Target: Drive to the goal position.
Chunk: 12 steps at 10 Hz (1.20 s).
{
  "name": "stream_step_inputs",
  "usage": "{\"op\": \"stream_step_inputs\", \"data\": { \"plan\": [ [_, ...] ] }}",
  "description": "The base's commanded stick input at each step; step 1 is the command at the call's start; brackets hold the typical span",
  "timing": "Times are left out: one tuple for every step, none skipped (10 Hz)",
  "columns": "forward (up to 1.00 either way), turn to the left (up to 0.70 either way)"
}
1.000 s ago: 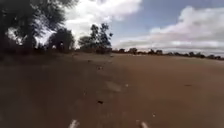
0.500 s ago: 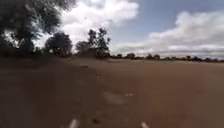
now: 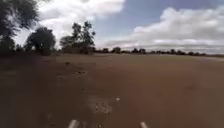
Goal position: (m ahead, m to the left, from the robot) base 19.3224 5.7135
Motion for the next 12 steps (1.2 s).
{"op": "stream_step_inputs", "data": {
  "plan": [
    [0.70, 0.00],
    [0.70, 0.00],
    [0.70, 0.00],
    [0.70, 0.00],
    [0.70, 0.00],
    [0.70, 0.00],
    [0.70, 0.00],
    [0.70, 0.00],
    [0.70, 0.00],
    [0.70, 0.00],
    [0.70, 0.00],
    [0.70, 0.00]
  ]
}}
